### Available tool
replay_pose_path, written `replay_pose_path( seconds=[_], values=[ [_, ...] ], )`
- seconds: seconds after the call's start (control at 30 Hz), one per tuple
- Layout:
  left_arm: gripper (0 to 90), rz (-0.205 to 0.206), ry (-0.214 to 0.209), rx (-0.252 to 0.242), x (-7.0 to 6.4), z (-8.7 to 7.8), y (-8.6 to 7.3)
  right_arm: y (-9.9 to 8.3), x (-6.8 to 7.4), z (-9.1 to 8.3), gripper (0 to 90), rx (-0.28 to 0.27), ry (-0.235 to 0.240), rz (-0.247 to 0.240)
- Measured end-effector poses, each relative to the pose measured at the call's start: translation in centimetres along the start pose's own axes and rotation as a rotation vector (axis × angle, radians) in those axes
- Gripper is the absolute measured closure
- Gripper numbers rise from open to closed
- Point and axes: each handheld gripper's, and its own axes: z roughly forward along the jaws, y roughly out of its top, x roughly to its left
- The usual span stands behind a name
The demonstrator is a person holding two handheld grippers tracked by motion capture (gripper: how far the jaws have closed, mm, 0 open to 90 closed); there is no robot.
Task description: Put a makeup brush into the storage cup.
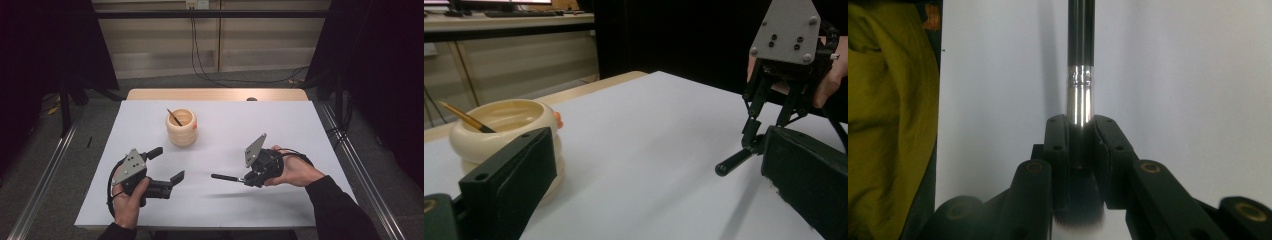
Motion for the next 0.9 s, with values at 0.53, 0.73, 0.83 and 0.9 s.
replay_pose_path(
  seconds=[0.53, 0.73, 0.83, 0.9],
  values=[
    [1.1, 0.047, -0.129, 0.024, -0.6, 3.1, 1.8, 0.1, 0.2, -0.1, 77.9, -0.006, 0.019, 0.001],
    [1.7, 0.048, -0.151, 0.029, -1.0, 4.3, 2.5, 0.0, -0.1, -0.1, 77.9, -0.016, 0.019, -0.019],
    [1.7, 0.044, -0.203, 0.032, -0.9, 4.7, 2.9, 0.1, 0.1, 0.1, 77.9, -0.008, 0.021, -0.016],
    [1.7, 0.064, -0.208, 0.053, -1.0, 4.9, 3.2, 0.2, 0.1, 0.1, 77.9, -0.006, 0.025, -0.019]
  ],
)
